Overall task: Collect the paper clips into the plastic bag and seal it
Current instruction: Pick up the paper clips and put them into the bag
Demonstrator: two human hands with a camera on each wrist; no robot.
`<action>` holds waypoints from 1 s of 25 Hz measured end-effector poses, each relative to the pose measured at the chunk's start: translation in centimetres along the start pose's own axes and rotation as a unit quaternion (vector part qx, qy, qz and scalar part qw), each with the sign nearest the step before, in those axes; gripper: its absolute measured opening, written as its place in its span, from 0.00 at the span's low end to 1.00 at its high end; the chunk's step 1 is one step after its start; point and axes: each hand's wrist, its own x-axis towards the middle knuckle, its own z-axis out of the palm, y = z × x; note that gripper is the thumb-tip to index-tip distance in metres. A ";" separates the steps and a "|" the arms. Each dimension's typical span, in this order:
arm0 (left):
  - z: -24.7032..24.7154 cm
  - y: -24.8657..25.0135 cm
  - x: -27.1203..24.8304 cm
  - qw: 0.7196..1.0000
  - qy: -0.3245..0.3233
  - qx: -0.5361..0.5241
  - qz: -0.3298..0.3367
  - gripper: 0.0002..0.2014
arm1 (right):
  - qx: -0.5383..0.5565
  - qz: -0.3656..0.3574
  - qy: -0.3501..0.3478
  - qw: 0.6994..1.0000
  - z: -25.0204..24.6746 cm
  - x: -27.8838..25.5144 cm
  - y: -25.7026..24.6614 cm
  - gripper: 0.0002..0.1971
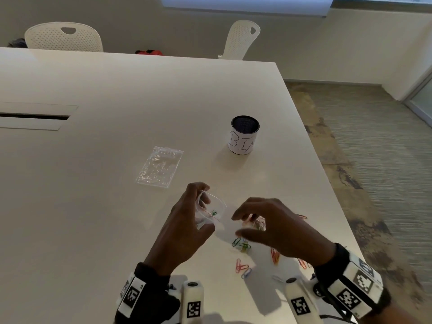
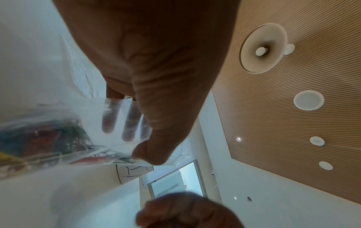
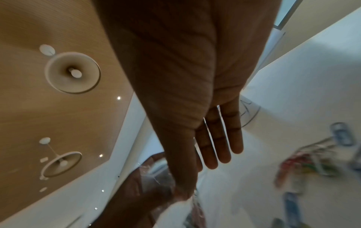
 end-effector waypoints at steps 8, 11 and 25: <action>0.0 -0.1 0.1 1.000 -0.008 0.003 -0.012 0.36 | -0.141 -0.076 -0.131 0.978 3.5 -2.2 2.6 0.32; 0.0 -0.2 0.1 1.000 -0.008 0.001 -0.013 0.36 | -0.137 -0.118 -0.134 0.974 4.4 -1.9 3.4 0.19; 0.0 -0.4 0.1 1.000 -0.002 -0.002 -0.007 0.36 | -0.116 -0.102 -0.086 0.984 3.4 -0.8 3.6 0.16</action>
